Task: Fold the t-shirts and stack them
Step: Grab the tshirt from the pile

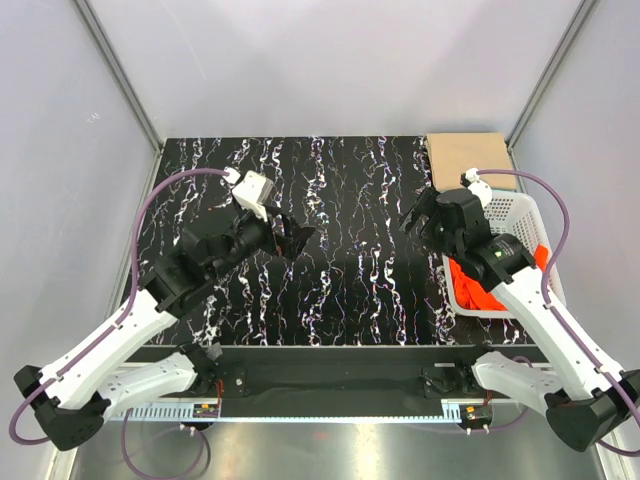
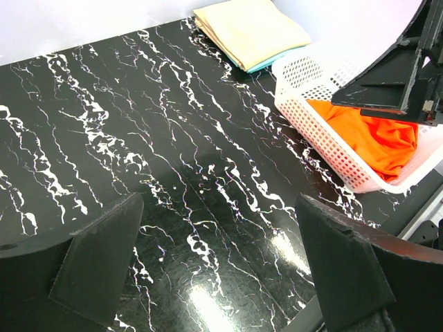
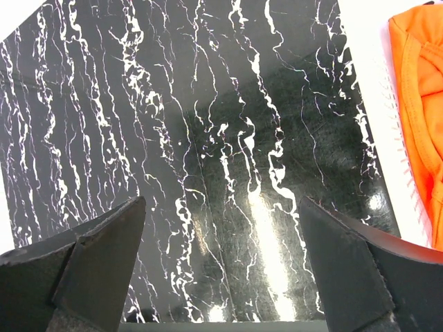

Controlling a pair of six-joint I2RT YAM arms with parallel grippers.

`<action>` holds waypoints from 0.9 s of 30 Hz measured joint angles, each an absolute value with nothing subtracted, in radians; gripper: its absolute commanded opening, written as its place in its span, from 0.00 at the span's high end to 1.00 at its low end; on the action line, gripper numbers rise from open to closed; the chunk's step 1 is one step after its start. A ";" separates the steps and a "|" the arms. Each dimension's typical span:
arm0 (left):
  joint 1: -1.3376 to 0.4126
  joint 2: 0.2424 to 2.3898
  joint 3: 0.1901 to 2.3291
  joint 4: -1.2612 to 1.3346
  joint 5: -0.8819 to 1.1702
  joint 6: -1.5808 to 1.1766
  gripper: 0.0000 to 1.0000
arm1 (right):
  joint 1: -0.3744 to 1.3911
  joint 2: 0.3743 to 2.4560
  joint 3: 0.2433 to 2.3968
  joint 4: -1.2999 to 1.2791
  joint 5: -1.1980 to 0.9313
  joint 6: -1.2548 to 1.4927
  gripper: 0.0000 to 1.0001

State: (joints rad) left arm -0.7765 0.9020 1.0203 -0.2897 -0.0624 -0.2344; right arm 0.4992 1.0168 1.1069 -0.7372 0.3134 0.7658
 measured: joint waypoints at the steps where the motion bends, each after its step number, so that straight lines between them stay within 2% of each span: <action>1: -0.776 0.900 1.020 -0.290 -0.063 -0.234 0.01 | 0.499 1.018 1.107 -0.737 0.315 0.771 0.00; 7: -0.776 0.891 1.020 -0.289 -0.065 -0.234 0.01 | 0.499 1.060 1.121 -0.732 0.388 0.775 0.00; 12: -0.776 0.891 1.020 -0.290 -0.067 -0.234 0.01 | 0.447 1.240 1.291 -0.786 0.560 0.752 0.00; 15: -0.776 0.891 1.020 -0.290 -0.073 -0.232 0.01 | 0.287 1.371 1.406 -0.821 0.621 0.755 0.03; 18: -0.776 0.887 1.020 -0.290 -0.076 -0.232 0.01 | 0.118 1.434 1.402 -0.828 0.672 0.765 0.18; 21: -0.776 0.882 1.020 -0.289 -0.076 -0.232 0.01 | -0.026 1.470 1.362 -0.835 0.673 0.789 0.27; 24: -0.776 0.880 1.020 -0.290 -0.075 -0.232 0.01 | -0.136 1.539 1.350 -0.861 0.695 0.828 0.28; 27: -0.776 0.875 1.020 -0.289 -0.075 -0.232 0.01 | -0.173 1.614 1.349 -0.918 0.729 0.885 0.27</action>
State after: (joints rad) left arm -0.7765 0.8753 1.0203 -0.2893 -0.0753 -0.2317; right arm -0.1726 1.6142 1.3495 -0.9176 0.7288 0.8848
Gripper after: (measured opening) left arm 0.985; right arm 0.726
